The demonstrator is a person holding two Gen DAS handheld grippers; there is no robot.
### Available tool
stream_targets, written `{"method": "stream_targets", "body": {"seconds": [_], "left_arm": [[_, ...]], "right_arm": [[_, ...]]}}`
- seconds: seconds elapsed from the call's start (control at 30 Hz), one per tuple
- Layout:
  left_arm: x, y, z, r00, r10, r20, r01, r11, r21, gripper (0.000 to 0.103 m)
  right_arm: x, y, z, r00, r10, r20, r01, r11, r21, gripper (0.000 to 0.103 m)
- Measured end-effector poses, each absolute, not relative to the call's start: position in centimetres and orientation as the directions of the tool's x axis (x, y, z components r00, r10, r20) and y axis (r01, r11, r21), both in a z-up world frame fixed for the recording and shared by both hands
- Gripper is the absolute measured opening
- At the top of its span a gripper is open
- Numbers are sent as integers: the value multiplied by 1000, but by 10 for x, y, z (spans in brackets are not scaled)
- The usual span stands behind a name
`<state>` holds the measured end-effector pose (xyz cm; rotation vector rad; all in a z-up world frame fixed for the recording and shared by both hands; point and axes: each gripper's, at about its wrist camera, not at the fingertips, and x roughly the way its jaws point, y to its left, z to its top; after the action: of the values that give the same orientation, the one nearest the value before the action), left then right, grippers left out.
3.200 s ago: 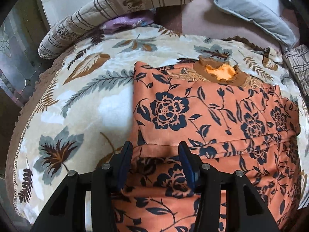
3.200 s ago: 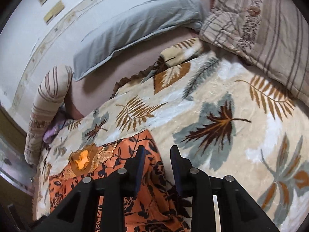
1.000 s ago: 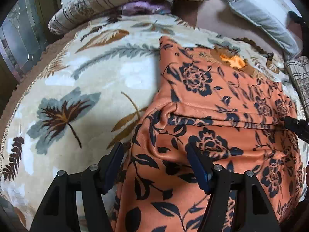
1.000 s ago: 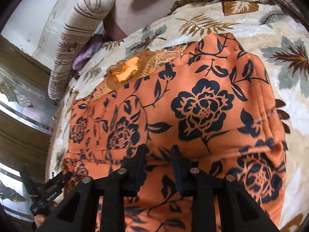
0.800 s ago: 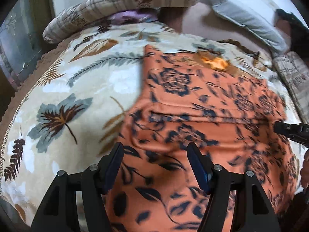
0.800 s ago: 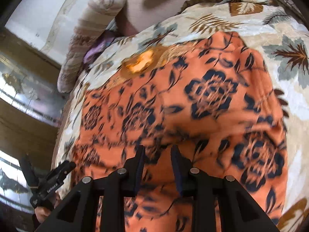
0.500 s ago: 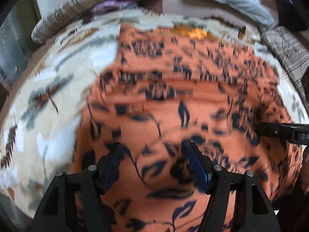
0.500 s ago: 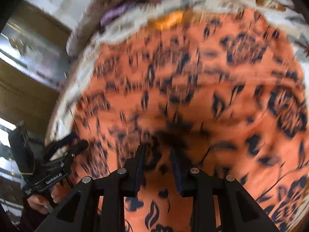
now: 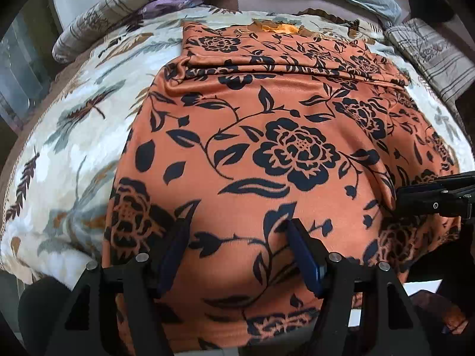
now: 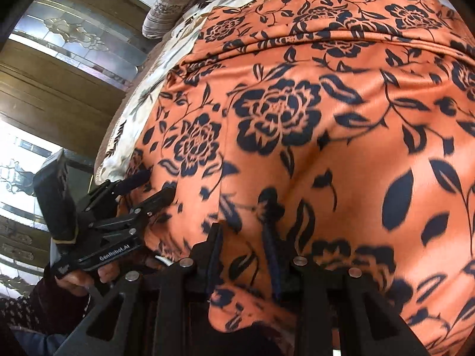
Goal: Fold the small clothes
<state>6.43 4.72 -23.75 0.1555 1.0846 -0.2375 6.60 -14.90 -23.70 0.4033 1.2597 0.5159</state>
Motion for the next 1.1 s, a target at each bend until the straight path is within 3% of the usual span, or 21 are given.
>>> {"method": "stream_targets", "body": {"seconds": [0.17,0.3,0.37,0.43,0.5,0.8,1.1], "left_arm": [[76,57,-219,495,-128,-860,207,978,-26,69],[97,57,-214,543,-87,-835,169,986,7,69],[110,56,-223,517,-84,-852,163,987,2,70],[121,54,-240,447,-65,-892,178,984,18,73],[120,50,-239,490,-52,-870,190,981,48,77],[127,61,-232,507,-123,-853,177,983,-36,77],[155,54,-234,515,-83,-853,158,987,0,77]], "right_arm": [[62,-188,-216,404,456,-793,-35,874,485,32],[60,-242,-210,537,287,-794,193,873,447,32],[60,-265,-221,516,240,-822,303,847,437,32],[59,-278,-234,501,285,-817,353,794,494,32],[56,-290,-236,518,325,-792,372,748,550,32],[51,-318,-218,621,226,-751,419,714,561,34],[67,-316,-231,552,252,-795,442,720,535,34]]}}
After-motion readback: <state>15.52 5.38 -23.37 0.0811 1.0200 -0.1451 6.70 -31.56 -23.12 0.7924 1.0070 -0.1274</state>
